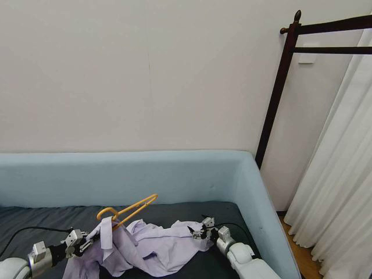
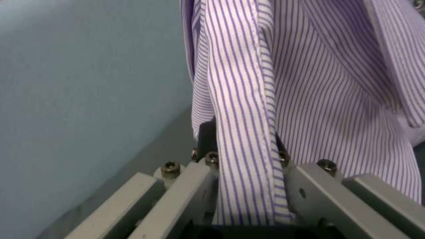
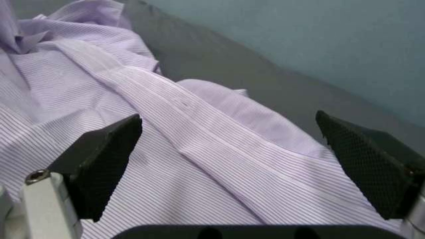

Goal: Pick up the clothes from the sofa and hang them on the clothes hanger.

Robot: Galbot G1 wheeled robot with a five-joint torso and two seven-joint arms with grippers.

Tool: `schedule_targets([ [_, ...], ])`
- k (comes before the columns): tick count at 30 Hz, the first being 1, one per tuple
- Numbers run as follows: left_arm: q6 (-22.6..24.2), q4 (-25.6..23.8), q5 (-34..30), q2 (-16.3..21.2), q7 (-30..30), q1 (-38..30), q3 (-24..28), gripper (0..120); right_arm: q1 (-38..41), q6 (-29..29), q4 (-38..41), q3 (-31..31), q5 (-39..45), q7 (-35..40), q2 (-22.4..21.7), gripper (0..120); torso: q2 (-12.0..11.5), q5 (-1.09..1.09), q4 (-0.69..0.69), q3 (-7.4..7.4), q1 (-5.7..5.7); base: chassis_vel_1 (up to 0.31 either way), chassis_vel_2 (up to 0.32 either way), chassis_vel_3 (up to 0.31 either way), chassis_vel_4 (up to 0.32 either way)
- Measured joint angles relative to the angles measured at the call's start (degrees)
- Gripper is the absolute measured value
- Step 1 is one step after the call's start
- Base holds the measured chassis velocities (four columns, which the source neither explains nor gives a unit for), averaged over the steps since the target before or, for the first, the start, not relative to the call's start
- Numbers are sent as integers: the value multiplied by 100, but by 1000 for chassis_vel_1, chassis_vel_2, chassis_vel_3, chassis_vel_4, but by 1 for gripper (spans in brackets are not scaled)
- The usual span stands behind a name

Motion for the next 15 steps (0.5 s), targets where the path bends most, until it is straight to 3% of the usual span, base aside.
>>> schedule_targets([
  [4, 20, 12, 198, -11, -234, -72, 52, 1, 135, 75, -293, 22, -188, 119, 230, 100, 0, 0, 6, 0, 0, 0, 0, 0, 0],
  [10, 51, -438, 195, 132, -477, 139, 17, 1, 261, -106, -541, -24, -861, 1076, 570, 100, 0, 0, 4, 0, 0, 0, 0, 0, 0],
  [15, 93, -702, 73, 239, -525, 193, -6, 1, 287, -123, -669, -55, -1205, 1179, 695, 99, 0, -1, 4, -1, 0, 0, 0, 0, 0],
])
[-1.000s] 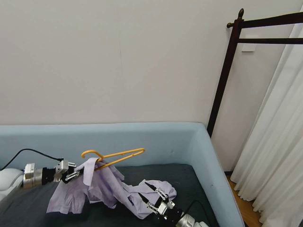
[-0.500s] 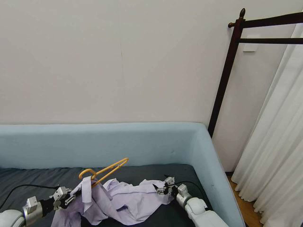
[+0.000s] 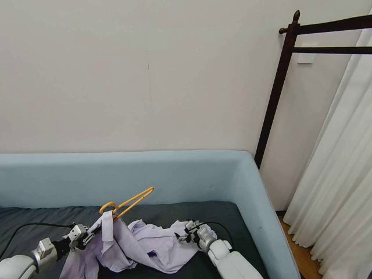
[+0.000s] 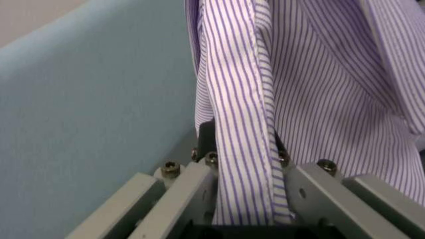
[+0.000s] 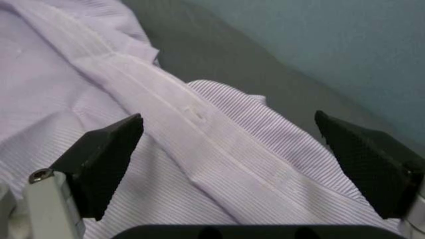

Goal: Pick up the clothes from the sofa and hang them on the clothes hanger.

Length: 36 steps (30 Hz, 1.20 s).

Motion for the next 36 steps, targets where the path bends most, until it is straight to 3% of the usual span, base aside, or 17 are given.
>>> schedule_targets([
  [8, 33, -76, -79, 2, -37, -23, -13, 1, -90, -42, -78, -40, -405, 449, 108, 97, 0, 0, 1, 0, 0, 0, 0, 0, 0],
  [17, 57, -374, -174, 20, -121, 106, -107, 1, -144, -284, -172, -60, -887, 1207, 107, 67, 0, 0, -1, 0, 0, 0, 0, 0, 0],
  [20, 57, -421, -177, 23, -154, 175, -156, 1, -192, -348, -197, -54, -1006, 1427, 103, 52, 0, 0, 0, 0, 0, 0, 0, 0, 0],
  [30, 52, -458, -188, 23, -208, 212, -180, 1, -262, -344, -199, -21, -1222, 1605, 99, 19, 0, 0, 0, 0, 0, 0, 0, 0, 0],
  [33, 52, -465, -191, 20, -226, 201, -161, 1, -280, -322, -106, 4, -1151, 1646, 94, 4, 0, 0, -1, 0, 0, 0, 0, 0, 0],
  [36, 44, -427, -203, 20, -226, 171, -141, 1, -337, -242, 172, -27, -919, 1622, 94, 0, 0, 0, -1, 0, 0, 0, 0, 0, 0],
])
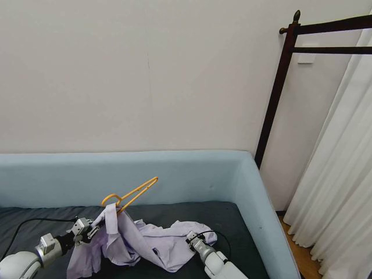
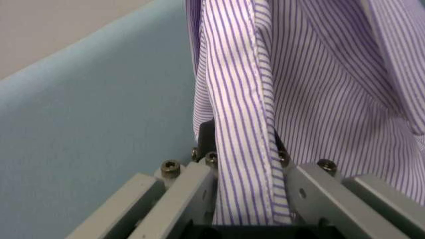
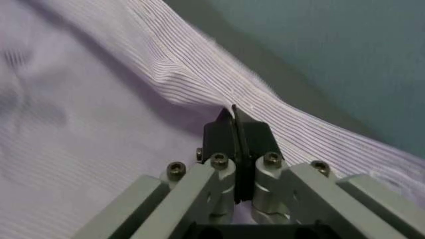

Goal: Pick up the clothes from the sofa and hang them on the clothes hanger.

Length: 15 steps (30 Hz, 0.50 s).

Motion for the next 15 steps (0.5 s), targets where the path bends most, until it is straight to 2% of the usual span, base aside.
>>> schedule_targets([
  [3, -79, 70, -151, -21, 79, -42, 25, 1, -92, 93, 561, -60, 425, -121, 2, 0, 0, 0, 2, 0, 0, 0, 0, 0, 0],
  [5, -228, 138, -468, -40, 354, -70, 57, 1, -125, 213, 1029, -69, 888, -194, -53, 0, 0, 3, 5, 0, 0, 0, 0, 0, 0],
  [6, -228, 138, -468, -40, 354, -70, 57, 1, -125, 213, 1029, -69, 888, -194, -53, 0, 0, 3, 5, 0, 0, 0, 0, 0, 0],
  [10, -528, 350, -1313, -70, 1783, -100, 107, 1, -144, 191, 2162, -75, 2275, -250, -619, 0, 0, 0, 0, 0, 0, 0, 0, 0, 0],
  [11, -528, 350, -1313, -70, 1783, -100, 107, 1, -144, 191, 2162, -75, 2275, -250, -619, 0, 0, 0, 0, 0, 0, 0, 0, 0, 0],
  [13, -549, 497, -1323, -98, 2429, -165, 119, 1, -158, 112, 2752, -52, 2875, -230, -991, 0, 0, 1, -1, 0, 0, 0, 0, 0, 0],
  [14, -555, 581, -1196, -127, 2622, -228, 128, 1, -178, 79, 3056, -25, 3121, -222, -1172, 0, 0, 1, 0, 0, 0, 0, 0, 0, 0],
  [15, -555, 581, -1196, -127, 2622, -228, 128, 1, -178, 79, 3056, -25, 3121, -222, -1172, 0, 0, 1, 0, 0, 0, 0, 0, 0, 0],
])
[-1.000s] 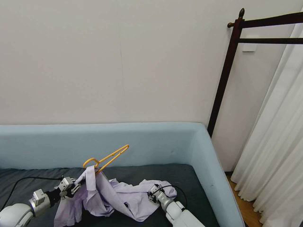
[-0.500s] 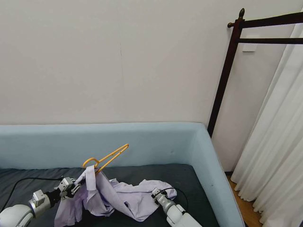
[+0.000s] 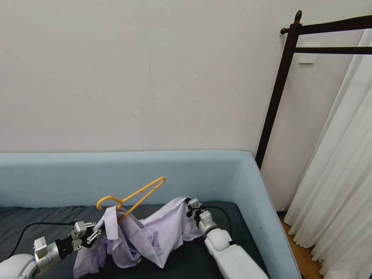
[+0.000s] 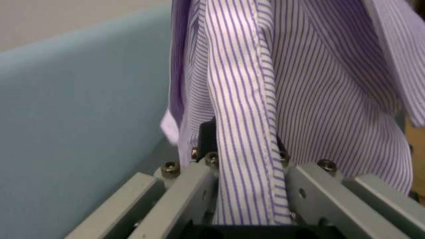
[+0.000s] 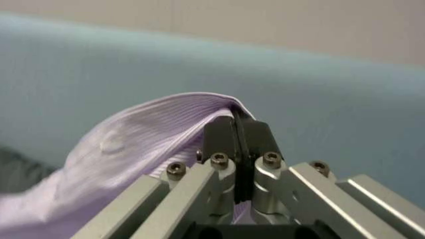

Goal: Pick up the clothes from the sofa and hang them on the clothes hanger.

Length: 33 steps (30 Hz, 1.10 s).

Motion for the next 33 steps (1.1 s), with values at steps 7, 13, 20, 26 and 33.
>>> schedule_targets([
  [7, -63, 330, 829, -276, -268, -273, 75, 1, -277, -10, 1581, 73, 906, -110, -780, 0, 0, 0, -1, 0, 0, 0, 0, 0, 0],
  [13, -64, 522, 1373, -486, -409, -334, 39, 1, -371, 156, 2471, 3, 1379, -206, -1073, 0, 0, -1, 3, 0, 0, 0, 0, 0, 0],
  [20, -44, 654, 1912, -611, -375, -484, 10, 1, -356, 195, 3181, -36, 1453, -175, -1174, 0, 0, 0, 1, 0, 0, 0, 0, 0, 0],
  [26, 65, 699, 2362, -693, -1089, -507, -33, 1, -329, 434, 3673, 29, 1544, -301, -1278, 0, 0, -1, 2, 0, 0, 0, 0, 0, 0],
  [33, 357, 544, 2344, -727, -2386, -401, -68, 1, -635, 870, 4130, 7, 1745, -713, -1467, 0, 0, -2, 1, 0, 0, 0, 0, 0, 0],
])
